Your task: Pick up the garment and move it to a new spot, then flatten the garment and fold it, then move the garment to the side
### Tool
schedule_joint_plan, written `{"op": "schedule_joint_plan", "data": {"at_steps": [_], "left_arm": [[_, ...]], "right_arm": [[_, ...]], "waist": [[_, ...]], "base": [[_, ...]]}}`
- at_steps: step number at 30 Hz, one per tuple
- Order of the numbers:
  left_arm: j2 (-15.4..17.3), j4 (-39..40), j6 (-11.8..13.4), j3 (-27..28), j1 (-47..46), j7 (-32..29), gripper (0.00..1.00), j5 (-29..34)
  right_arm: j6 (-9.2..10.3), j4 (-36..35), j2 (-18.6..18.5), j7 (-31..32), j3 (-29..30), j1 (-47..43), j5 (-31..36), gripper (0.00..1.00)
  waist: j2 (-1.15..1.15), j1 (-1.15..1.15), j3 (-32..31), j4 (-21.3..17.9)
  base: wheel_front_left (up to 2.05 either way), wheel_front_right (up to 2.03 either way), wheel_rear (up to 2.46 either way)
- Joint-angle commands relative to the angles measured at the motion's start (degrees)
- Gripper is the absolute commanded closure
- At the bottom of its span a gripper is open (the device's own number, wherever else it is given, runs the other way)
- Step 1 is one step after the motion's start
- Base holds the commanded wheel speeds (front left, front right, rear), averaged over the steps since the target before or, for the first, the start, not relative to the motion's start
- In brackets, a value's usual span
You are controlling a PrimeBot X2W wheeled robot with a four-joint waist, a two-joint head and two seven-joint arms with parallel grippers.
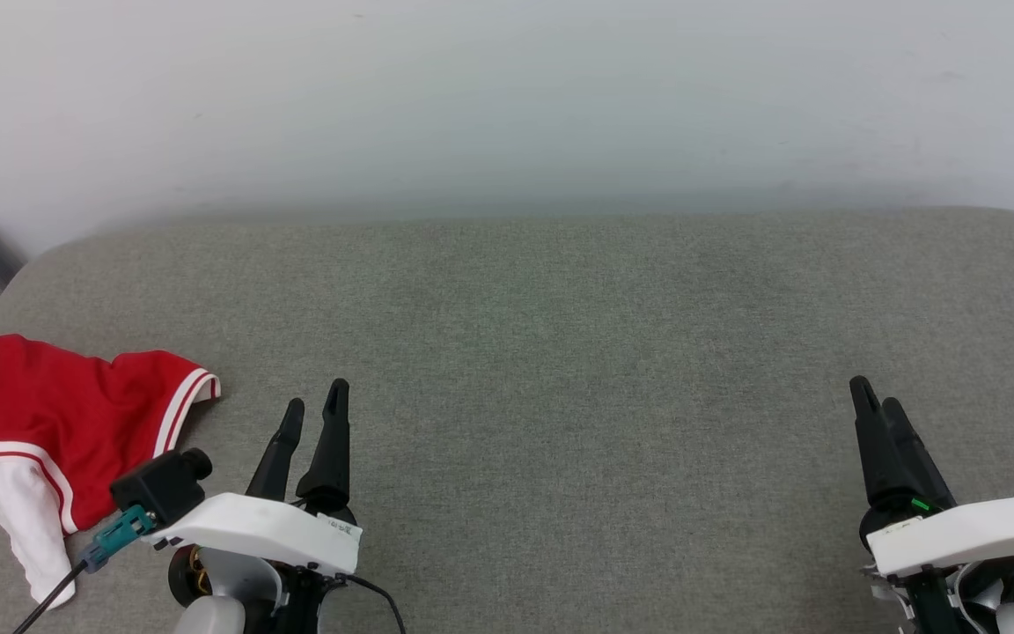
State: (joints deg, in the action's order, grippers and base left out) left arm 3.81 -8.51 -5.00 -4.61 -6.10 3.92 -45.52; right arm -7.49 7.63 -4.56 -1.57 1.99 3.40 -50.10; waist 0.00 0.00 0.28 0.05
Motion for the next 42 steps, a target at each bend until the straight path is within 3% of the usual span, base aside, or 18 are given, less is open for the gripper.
{"op": "schedule_joint_plan", "data": {"at_steps": [1,10,23,34,42], "left_arm": [[0.71,0.57,0.50,-0.54,-1.39,0.63,0.00,2.10],[3.01,-0.71,4.42,-3.63,-1.79,2.44,0.00,10.62],[5.17,-1.07,8.08,-6.07,-1.92,4.38,0.00,17.64],[6.17,-1.26,10.41,-7.40,-1.37,6.00,0.00,22.96],[6.17,-1.10,10.26,-8.05,-1.06,7.05,0.00,26.01]], "right_arm": [[-0.01,-1.12,-0.08,0.07,-0.18,0.30,2.03,0.00],[-0.01,-3.09,-0.44,0.50,-1.11,-0.09,13.45,0.00],[-0.01,-4.64,-0.74,0.69,-1.75,-0.32,21.99,0.00],[-0.01,-5.11,-1.01,0.99,-2.04,-0.63,28.38,0.00],[0.00,-5.35,-1.07,1.12,-1.90,-0.74,31.92,0.00]], "waist": [[0.00,0.00,-0.02,0.00],[0.00,0.00,-0.12,-0.09],[0.00,0.00,-0.01,-0.10],[0.00,0.00,-0.04,0.03],[0.00,0.00,-0.04,0.25]], "base": [[0.00,0.00,0.00],[0.00,0.00,0.00],[0.00,0.00,0.00],[0.00,0.00,0.00],[0.00,0.00,0.00]]}}
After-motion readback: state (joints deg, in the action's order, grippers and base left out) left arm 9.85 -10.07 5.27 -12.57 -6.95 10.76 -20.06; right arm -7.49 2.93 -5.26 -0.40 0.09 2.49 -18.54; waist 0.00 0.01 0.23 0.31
